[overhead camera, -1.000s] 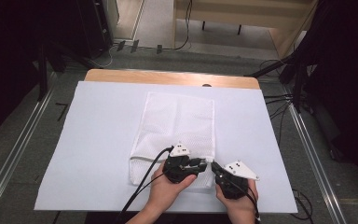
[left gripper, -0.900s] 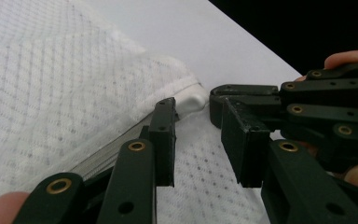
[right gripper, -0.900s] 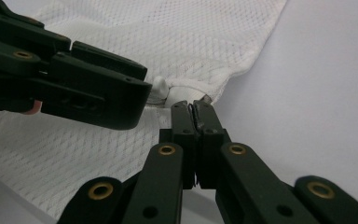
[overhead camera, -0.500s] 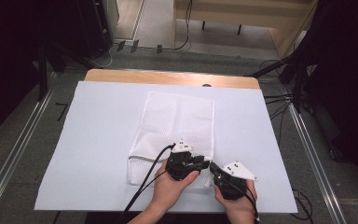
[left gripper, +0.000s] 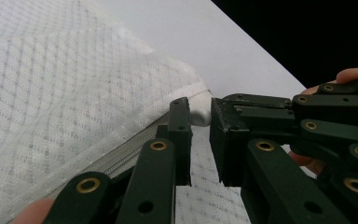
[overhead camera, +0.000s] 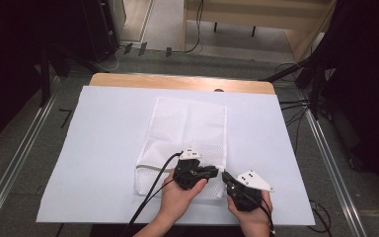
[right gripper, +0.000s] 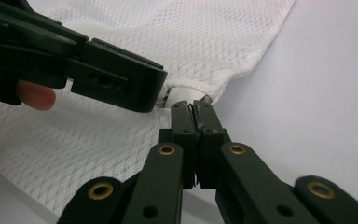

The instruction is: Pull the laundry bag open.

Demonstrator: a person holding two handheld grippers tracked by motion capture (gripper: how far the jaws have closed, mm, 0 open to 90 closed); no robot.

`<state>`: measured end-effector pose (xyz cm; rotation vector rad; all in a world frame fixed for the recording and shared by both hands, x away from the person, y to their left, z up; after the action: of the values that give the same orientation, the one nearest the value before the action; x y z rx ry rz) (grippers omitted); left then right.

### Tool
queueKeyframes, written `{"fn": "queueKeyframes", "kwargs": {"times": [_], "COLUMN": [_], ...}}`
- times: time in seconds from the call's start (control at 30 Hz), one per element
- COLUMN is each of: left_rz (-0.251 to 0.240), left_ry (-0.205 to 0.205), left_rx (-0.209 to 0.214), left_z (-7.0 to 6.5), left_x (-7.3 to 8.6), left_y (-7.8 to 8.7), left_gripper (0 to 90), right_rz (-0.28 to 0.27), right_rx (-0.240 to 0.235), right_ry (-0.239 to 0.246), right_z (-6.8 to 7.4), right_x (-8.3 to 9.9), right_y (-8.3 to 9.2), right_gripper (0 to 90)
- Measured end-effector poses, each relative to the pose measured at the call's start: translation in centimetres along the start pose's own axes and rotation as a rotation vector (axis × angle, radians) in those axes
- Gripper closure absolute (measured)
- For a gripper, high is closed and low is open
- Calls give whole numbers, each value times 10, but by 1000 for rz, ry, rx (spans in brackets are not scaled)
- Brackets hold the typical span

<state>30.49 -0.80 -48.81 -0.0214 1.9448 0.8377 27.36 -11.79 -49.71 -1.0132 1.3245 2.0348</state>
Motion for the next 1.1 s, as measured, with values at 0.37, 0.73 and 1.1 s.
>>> {"fn": "queueKeyframes", "kwargs": {"times": [0.37, 0.73, 1.1], "left_rz": [9, 20, 26], "left_ry": [32, 64, 38], "left_rx": [3, 8, 11], "left_z": [6, 8, 9], "left_x": [7, 10, 10], "left_y": [0, -2, 0], "left_gripper": [834, 855, 880], "right_rz": [-9, -8, 2], "right_rx": [-2, -7, 4], "right_ry": [-5, 2, 4], "right_z": [-1, 0, -2], "right_x": [-1, -1, -1], "right_y": [1, 1, 1], "right_gripper": [900, 900, 900]}}
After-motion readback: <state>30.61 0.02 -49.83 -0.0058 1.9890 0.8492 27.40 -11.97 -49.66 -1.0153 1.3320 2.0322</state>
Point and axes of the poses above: each handheld gripper's, and its own axes: y roughly backward along the jaws, x roughly out of its underside, z roughly to its left, the point moved 7 cm from there along -y, roughly forward along the jaws, and after that the axes turned 11 degrees about -y, right-handed, at the moved point
